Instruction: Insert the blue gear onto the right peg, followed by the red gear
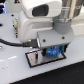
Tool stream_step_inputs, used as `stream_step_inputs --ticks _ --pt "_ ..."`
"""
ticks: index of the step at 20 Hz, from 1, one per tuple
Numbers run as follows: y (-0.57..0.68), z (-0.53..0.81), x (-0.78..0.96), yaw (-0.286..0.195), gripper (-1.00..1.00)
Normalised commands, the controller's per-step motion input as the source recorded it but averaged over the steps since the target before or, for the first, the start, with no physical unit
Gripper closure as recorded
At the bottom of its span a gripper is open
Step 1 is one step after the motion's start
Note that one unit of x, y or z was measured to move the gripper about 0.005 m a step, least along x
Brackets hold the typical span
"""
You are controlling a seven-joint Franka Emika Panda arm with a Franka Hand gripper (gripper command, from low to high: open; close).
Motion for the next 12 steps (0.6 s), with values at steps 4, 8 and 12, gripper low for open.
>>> stream_step_inputs --ticks 4,8,12 --pt "0.03 -0.17 0.12 0.0 1.0" --pt "0.1 -0.01 0.03 0.0 -1.0" --pt "0.14 0.19 -0.04 0.0 -1.0"
